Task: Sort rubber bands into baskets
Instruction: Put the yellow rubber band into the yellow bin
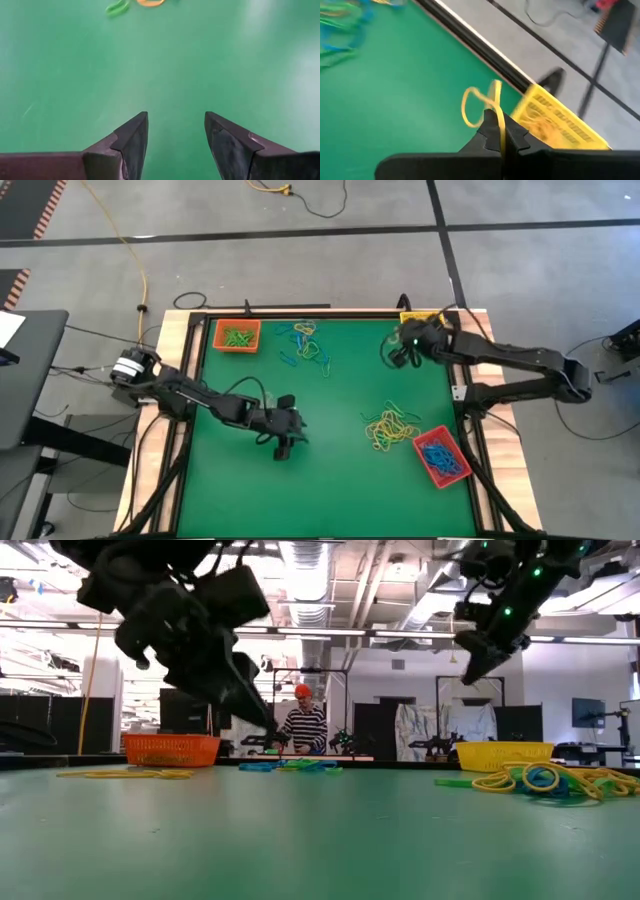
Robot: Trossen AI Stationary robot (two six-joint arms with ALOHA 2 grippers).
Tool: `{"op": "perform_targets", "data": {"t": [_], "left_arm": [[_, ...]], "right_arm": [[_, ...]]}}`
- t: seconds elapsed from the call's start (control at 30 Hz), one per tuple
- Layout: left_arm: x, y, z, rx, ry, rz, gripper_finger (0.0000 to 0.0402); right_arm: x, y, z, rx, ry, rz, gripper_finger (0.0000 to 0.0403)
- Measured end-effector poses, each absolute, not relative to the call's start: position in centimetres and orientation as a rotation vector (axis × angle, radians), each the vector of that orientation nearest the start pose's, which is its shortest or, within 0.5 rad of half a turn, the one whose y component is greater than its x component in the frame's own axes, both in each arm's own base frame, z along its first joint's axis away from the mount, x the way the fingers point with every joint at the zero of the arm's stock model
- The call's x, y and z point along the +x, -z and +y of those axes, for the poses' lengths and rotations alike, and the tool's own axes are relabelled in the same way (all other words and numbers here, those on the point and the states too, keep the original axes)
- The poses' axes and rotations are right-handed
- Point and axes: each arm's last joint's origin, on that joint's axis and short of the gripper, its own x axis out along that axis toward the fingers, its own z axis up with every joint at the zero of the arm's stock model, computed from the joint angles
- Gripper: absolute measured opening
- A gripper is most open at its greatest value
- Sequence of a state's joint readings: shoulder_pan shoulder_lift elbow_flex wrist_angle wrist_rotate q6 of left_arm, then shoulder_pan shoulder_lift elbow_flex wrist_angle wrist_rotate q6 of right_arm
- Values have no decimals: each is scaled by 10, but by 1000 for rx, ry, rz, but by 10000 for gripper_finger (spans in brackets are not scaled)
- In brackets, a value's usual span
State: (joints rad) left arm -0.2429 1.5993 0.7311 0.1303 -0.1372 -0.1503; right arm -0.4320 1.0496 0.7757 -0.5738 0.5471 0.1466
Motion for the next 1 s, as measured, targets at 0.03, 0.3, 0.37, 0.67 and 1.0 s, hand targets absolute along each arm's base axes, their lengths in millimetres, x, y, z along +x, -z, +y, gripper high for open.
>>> {"op": "perform_targets", "data": {"t": [0.03, 0.3, 0.37, 0.67, 1.0], "left_arm": [[295, -156, -72, 3, 60, 713, 185], [294, -161, -94, 25, 137, 643, 185], [293, -161, -97, 27, 144, 637, 185], [293, -163, -99, 26, 150, 618, 185], [293, -163, -99, 26, 150, 617, 185]], "right_arm": [[173, -254, -103, 79, 1003, 825, 13], [147, -246, -146, 184, 1136, 904, 14], [142, -243, -154, 217, 1153, 918, 14], [131, -222, -185, 315, 1170, 1003, 15], [138, -197, -208, 378, 1170, 1023, 32]]}}
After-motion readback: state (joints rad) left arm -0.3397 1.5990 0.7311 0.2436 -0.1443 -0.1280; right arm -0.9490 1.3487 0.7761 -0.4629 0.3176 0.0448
